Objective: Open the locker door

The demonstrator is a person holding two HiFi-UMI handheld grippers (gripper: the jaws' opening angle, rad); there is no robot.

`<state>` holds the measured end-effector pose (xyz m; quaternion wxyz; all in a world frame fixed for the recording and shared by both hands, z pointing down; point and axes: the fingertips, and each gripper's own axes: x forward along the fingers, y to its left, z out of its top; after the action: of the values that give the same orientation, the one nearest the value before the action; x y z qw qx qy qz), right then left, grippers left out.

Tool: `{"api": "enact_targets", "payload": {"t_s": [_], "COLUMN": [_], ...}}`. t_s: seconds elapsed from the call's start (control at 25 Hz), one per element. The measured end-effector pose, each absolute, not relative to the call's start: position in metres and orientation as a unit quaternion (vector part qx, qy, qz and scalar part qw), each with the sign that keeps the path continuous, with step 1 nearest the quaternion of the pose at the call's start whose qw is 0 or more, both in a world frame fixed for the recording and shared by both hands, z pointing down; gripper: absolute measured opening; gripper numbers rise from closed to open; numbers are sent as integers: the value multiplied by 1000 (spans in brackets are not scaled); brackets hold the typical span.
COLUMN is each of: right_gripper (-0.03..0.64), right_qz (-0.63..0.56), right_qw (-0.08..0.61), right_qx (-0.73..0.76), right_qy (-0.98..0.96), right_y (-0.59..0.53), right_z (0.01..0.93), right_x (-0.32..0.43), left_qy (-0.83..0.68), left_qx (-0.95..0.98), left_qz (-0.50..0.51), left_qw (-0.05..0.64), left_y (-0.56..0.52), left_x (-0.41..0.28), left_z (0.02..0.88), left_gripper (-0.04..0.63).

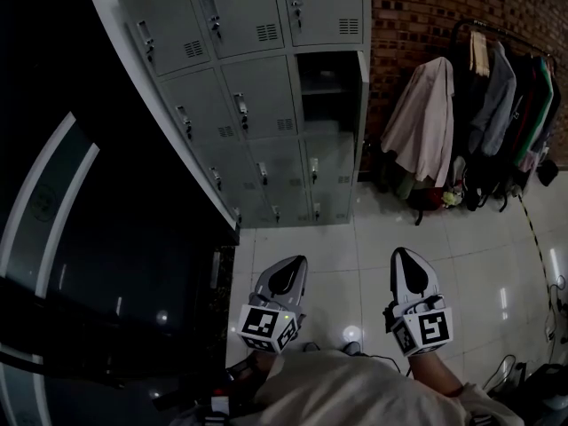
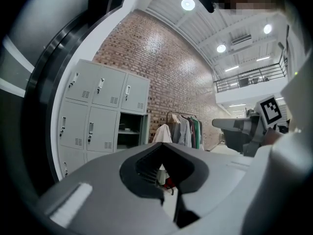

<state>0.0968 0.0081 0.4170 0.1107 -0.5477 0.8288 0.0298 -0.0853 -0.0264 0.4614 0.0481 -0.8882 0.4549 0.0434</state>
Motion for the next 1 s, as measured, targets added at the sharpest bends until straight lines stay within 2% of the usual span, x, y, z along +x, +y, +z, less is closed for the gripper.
{"api": "enact_targets", "payload": {"t_s": [0.08,0.2,0.4,0.64,1.0], "right_gripper": [0,0,0,0,0], "right_qz": [29,29,23,11,21], "right_qw": [117,89,106,88,131], "right_qx": [-551,-548,-559,-561,-565], "right_qy": [826,831,822,823,814], "right_y": [10,12,13,15,8], "right_z": [413,422,419,431,427], "right_x": [95,92,94,88,93], "left_qy": [457,445,438,433,430], "left_qx": [-887,-893,-897,-900,-901], "left_qz": [49,39,40,40,29], "left_qw": [47,43,41,41,46], "left_y": [-24,-23,-24,-24,-28], "left_x": [-86,-83,-82,-85,-83], "left_z": [460,465,467,472,477], "left_gripper": [48,48,48,48,48]}}
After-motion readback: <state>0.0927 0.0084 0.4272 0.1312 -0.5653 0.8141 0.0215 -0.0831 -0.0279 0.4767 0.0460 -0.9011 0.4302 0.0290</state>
